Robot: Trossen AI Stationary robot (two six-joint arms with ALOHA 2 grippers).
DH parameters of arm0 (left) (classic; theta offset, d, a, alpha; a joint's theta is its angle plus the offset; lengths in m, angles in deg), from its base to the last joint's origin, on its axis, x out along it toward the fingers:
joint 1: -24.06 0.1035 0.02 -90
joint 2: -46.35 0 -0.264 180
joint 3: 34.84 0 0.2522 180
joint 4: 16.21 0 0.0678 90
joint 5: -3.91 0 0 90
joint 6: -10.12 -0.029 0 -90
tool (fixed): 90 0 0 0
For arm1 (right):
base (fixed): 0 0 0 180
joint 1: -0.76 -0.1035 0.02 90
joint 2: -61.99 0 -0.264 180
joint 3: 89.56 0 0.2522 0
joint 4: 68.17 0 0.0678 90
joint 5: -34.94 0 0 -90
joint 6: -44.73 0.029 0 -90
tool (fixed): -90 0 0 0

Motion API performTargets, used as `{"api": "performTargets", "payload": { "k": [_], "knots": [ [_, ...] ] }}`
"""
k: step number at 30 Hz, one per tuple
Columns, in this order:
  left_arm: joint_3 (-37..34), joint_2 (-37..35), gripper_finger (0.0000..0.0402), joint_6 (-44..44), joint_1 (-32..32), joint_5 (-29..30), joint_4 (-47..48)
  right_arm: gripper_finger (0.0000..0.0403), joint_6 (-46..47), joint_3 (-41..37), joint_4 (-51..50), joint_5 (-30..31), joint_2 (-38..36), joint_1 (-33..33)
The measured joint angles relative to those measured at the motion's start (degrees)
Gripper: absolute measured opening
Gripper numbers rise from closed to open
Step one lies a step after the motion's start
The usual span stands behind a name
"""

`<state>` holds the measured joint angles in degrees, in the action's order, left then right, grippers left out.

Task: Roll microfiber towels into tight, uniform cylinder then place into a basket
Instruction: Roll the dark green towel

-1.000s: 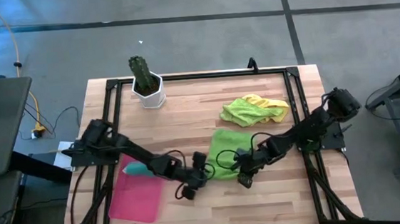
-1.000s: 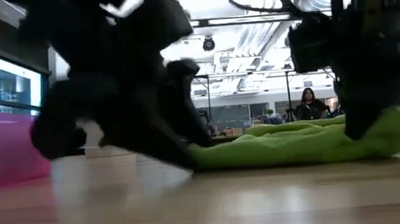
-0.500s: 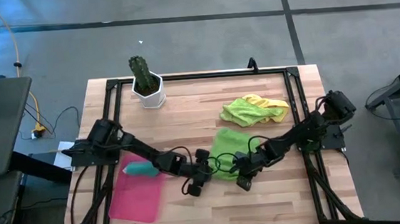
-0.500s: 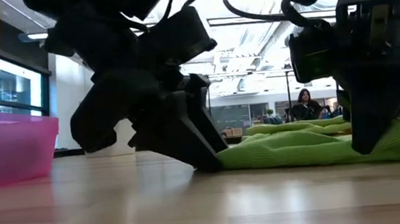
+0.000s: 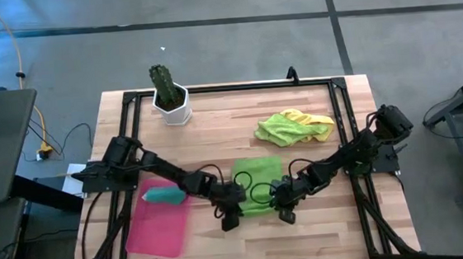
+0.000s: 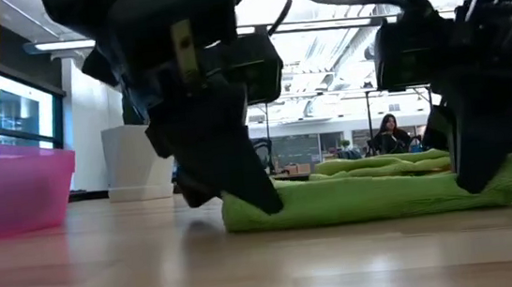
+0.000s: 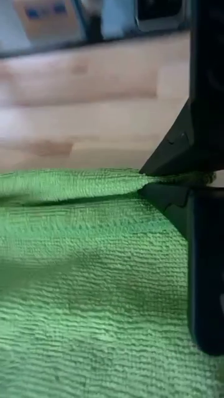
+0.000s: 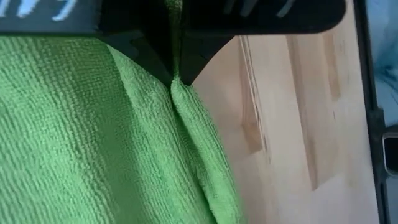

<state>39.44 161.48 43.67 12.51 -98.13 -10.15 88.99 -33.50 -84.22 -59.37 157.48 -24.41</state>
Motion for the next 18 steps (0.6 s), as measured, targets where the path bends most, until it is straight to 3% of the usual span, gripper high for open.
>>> {"api": "performTargets", "payload": {
  "k": [8, 18],
  "knots": [
    [0.0, 0.1, 0.0008, 11.6, 1.9, -7.6, -5.3, 0.0005, -4.8, 0.0, -0.3, -0.3, 0.0, 0.0],
    [0.1, -0.1, 0.0006, 13.0, 4.0, -4.5, 2.5, 0.0005, -11.3, -0.1, 0.1, 0.0, 0.0, 0.0]
  ]
}}
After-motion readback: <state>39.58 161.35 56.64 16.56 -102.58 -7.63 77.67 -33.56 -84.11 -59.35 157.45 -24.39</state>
